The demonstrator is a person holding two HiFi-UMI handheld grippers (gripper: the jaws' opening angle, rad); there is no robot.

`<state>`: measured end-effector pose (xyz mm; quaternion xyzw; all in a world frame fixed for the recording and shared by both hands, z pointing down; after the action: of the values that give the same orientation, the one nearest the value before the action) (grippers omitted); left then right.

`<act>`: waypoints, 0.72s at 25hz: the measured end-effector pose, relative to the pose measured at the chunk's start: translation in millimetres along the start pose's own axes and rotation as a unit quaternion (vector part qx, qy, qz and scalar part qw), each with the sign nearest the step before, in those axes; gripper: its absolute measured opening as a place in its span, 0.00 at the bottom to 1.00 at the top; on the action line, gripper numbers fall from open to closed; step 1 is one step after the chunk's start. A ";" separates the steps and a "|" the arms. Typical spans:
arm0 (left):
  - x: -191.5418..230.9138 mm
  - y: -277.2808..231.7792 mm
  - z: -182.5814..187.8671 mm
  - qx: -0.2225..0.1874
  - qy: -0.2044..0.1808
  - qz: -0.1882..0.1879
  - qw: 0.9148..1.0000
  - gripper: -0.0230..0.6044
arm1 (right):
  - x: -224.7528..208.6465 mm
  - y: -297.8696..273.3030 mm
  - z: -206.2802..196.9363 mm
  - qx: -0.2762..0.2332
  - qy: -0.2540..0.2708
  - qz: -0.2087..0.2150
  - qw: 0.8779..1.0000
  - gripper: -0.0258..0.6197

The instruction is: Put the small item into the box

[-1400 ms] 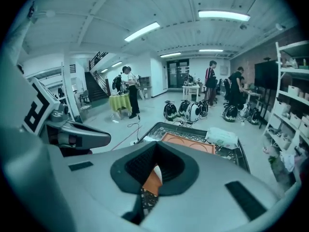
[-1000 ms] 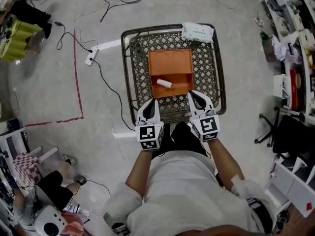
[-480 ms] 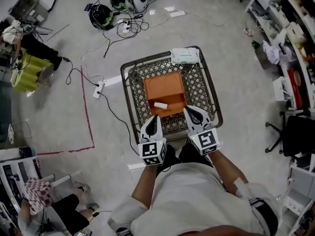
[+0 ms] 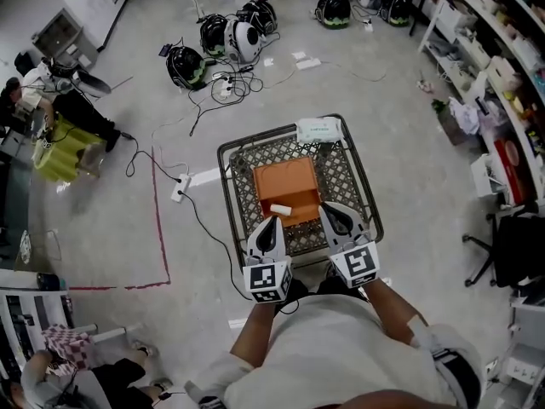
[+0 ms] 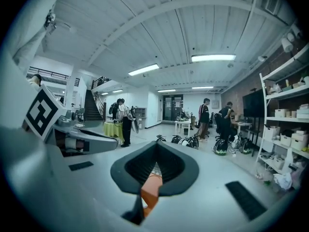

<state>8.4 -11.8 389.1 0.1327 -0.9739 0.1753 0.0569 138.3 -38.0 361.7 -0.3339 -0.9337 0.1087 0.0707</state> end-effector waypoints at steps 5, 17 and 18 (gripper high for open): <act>-7.8 9.3 28.1 -0.042 -0.007 -0.005 0.999 0.05 | -6.3 15.9 27.4 -0.039 0.005 -0.014 0.999 0.04; -25.1 18.7 51.6 -0.070 -0.031 -0.009 0.997 0.05 | -10.9 37.0 50.0 -0.076 0.004 -0.023 0.997 0.04; -26.0 19.3 51.2 -0.070 -0.031 -0.009 0.997 0.05 | -11.4 38.3 49.6 -0.076 0.004 -0.023 0.997 0.04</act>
<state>24.6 -6.4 331.0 0.1423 -0.9839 0.1017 0.0369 160.2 -24.1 303.4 -0.3169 -0.9464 0.0339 0.0516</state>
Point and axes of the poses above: the fingertips, and each gripper's own axes: y backward along the fingers, x to its left, z out of its top, the point moved 3 cm from there along y, backward along the fingers, and after that the axes turned 5 degrees about x, right-handed, at the moved point
